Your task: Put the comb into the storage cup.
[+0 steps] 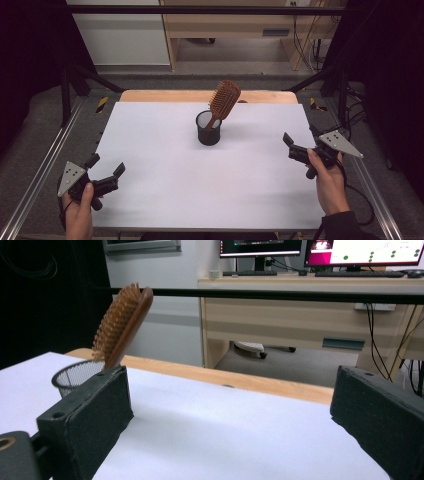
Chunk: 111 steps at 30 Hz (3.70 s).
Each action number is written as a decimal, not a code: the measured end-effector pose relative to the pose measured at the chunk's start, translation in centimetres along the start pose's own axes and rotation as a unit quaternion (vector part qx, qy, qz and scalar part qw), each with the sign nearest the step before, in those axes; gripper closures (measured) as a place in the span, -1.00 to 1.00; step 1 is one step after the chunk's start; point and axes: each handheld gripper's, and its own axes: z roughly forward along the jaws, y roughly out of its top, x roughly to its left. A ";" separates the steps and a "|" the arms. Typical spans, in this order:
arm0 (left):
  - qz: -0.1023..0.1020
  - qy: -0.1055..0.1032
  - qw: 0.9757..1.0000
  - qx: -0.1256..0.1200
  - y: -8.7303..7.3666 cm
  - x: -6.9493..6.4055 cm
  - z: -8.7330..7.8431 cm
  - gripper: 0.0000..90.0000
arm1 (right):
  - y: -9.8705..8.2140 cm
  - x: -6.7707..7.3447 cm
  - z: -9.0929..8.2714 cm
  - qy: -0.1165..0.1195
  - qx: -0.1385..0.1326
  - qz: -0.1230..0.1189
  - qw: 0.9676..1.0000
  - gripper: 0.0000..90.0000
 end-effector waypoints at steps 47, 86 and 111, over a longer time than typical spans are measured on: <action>0.016 -0.007 1.000 0.005 -0.1 -0.3 0.2 -0.96 | -6.5 -0.2 -3.9 0.008 0.039 -0.008 0.999 -0.96; 0.029 -0.027 0.999 0.012 -0.4 -1.0 0.6 -0.96 | -7.8 1.7 -2.9 0.041 0.058 -0.024 0.997 -0.95; 0.028 -0.039 0.999 0.001 -0.3 -1.5 0.9 -0.97 | -8.1 3.0 -1.7 0.054 0.041 -0.051 0.996 -0.93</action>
